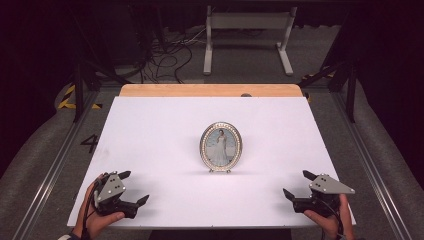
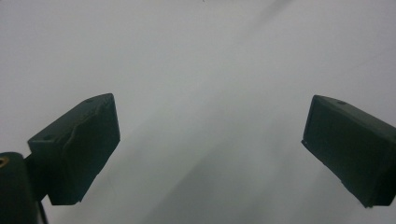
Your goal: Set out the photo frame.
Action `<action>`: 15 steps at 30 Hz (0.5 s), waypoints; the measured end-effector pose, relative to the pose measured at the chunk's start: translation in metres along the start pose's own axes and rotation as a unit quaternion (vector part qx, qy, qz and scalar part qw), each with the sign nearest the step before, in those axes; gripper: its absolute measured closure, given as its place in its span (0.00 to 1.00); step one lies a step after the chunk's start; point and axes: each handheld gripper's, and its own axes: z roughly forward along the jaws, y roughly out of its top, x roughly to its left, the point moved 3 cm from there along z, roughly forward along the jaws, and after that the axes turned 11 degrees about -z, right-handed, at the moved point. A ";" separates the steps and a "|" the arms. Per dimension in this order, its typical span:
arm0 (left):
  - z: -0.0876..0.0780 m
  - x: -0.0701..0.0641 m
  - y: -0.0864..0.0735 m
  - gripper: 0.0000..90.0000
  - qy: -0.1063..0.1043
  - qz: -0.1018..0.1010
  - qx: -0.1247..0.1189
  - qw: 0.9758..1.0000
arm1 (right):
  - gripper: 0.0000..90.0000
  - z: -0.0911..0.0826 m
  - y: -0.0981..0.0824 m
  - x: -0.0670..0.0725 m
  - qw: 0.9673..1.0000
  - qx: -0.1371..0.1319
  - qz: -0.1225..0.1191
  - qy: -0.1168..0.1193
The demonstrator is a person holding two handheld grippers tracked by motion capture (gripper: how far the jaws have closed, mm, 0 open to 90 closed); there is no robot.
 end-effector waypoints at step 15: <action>0.001 0.002 -0.004 0.04 0.000 -0.024 -0.011 1.000 | 0.10 0.000 -0.003 -0.003 1.000 0.004 0.010 -0.026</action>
